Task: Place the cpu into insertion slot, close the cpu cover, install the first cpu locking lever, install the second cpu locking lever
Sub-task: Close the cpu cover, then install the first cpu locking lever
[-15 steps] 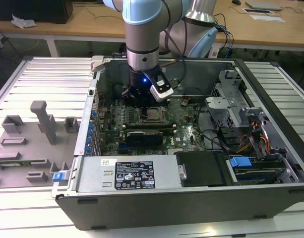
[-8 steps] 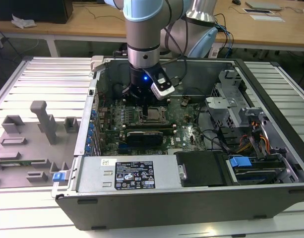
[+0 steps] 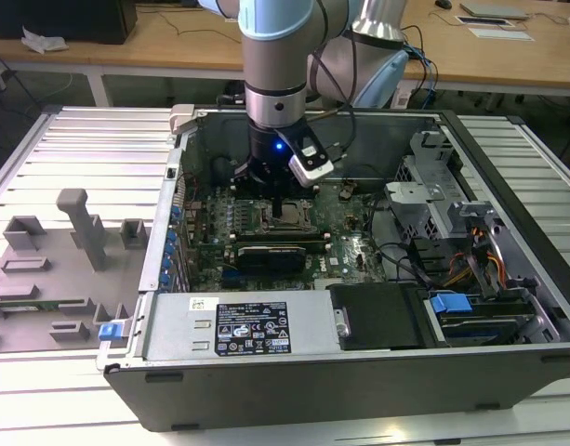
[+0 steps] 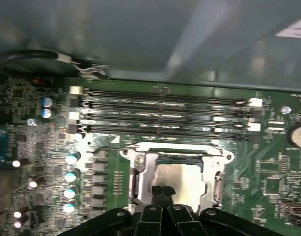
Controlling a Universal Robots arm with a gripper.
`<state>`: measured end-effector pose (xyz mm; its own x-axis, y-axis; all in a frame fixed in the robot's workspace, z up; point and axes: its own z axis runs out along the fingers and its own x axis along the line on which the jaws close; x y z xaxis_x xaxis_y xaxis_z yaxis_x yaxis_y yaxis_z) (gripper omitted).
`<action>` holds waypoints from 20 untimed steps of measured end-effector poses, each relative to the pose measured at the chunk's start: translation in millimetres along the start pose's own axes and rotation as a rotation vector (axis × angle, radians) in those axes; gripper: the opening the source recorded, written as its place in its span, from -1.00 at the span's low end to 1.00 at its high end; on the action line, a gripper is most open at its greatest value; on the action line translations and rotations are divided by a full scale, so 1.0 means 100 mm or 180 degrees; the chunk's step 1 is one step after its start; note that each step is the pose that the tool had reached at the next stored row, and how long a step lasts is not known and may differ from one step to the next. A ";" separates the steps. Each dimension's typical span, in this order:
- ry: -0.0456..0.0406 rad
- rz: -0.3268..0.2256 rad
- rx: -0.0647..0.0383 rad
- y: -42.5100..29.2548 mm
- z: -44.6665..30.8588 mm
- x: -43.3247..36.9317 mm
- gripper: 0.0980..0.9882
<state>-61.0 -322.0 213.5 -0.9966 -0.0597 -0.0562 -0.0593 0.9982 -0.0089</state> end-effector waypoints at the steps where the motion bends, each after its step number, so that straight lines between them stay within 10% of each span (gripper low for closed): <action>1: 0.0000 0.0000 0.0000 -0.002 0.001 -0.023 -0.98; 5: 0.0000 0.0000 0.0000 -0.005 -0.002 -0.079 -0.98; 14: 0.0000 -0.0001 0.0006 -0.002 -0.288 -0.097 -0.98; 20: 0.0001 -0.0001 0.0013 -0.003 -0.289 -0.097 -0.98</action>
<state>-53.0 -321.5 242.9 -0.9966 -0.0600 -0.0560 -0.0594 0.9982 -0.0130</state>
